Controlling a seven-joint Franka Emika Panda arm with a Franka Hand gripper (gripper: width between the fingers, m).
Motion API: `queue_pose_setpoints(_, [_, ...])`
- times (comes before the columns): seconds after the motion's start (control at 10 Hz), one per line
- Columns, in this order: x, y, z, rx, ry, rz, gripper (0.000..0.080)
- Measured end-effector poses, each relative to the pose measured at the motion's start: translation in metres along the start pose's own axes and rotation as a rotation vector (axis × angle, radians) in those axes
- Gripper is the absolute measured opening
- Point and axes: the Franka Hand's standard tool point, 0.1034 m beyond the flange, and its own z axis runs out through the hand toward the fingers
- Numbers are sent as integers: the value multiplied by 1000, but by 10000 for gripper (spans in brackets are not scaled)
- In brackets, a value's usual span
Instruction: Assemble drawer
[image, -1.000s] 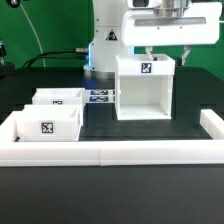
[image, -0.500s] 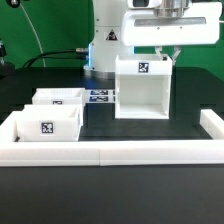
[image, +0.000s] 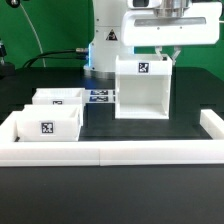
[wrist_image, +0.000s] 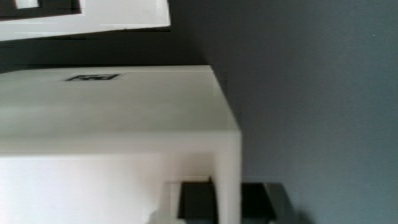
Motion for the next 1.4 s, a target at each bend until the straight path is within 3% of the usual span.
queue_pose_setpoints(0.2, [1,0,0,0,0,-4,37])
queue_pose_setpoints(0.8, [84,-3,-5,32,64,-15,38])
queue_pose_setpoints(1.4, [153,-13,-9,57,130,-10,38])
